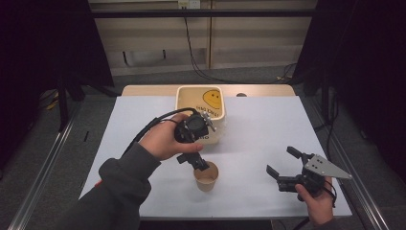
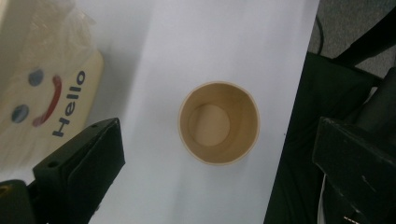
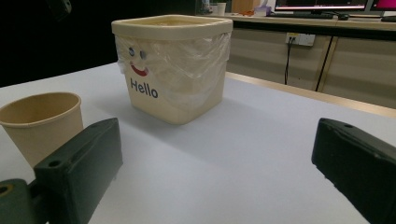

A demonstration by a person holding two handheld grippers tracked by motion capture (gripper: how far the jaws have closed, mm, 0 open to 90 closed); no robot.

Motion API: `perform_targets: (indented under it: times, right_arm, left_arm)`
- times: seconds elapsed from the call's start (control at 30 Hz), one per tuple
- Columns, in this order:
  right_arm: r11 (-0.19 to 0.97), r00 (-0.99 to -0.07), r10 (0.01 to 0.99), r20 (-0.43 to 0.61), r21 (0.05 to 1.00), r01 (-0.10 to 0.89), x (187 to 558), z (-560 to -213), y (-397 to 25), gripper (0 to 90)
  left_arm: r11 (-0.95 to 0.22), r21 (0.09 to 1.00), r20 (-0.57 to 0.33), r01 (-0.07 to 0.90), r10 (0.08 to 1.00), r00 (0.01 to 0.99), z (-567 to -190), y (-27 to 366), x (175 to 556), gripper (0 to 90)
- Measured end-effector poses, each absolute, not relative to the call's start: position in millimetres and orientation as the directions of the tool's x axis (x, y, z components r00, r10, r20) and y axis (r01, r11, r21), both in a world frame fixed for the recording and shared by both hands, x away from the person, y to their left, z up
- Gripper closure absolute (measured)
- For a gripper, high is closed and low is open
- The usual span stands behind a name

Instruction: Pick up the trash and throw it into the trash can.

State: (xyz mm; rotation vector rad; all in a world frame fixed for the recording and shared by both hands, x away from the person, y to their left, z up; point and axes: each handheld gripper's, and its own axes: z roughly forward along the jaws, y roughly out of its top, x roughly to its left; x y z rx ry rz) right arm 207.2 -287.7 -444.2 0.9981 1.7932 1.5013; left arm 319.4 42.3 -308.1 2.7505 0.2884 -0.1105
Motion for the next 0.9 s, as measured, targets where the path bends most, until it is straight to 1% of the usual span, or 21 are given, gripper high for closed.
perform_targets:
  times: [0.2, 0.7, 0.9]
  right_arm:
    - [0.095, -0.549, 0.835, 0.014, 0.981, 0.169, 207, -444, -288, 1.4]
    - [0.078, -0.543, 0.839, 0.026, 0.983, 0.167, 208, -444, -288, 1.4]
    - [0.091, -0.550, 0.835, 0.015, 0.982, 0.166, 207, -444, -288, 1.4]
  left_arm:
    - [-0.913, 0.334, -0.128, 0.235, 0.203, 0.971, -322, 36, 318, 2.0]
    - [-0.939, 0.270, -0.139, 0.214, 0.182, 0.974, -346, 25, 314, 2.1]
    - [-0.948, 0.249, -0.135, 0.200, 0.170, 0.976, -358, 20, 312, 2.1]
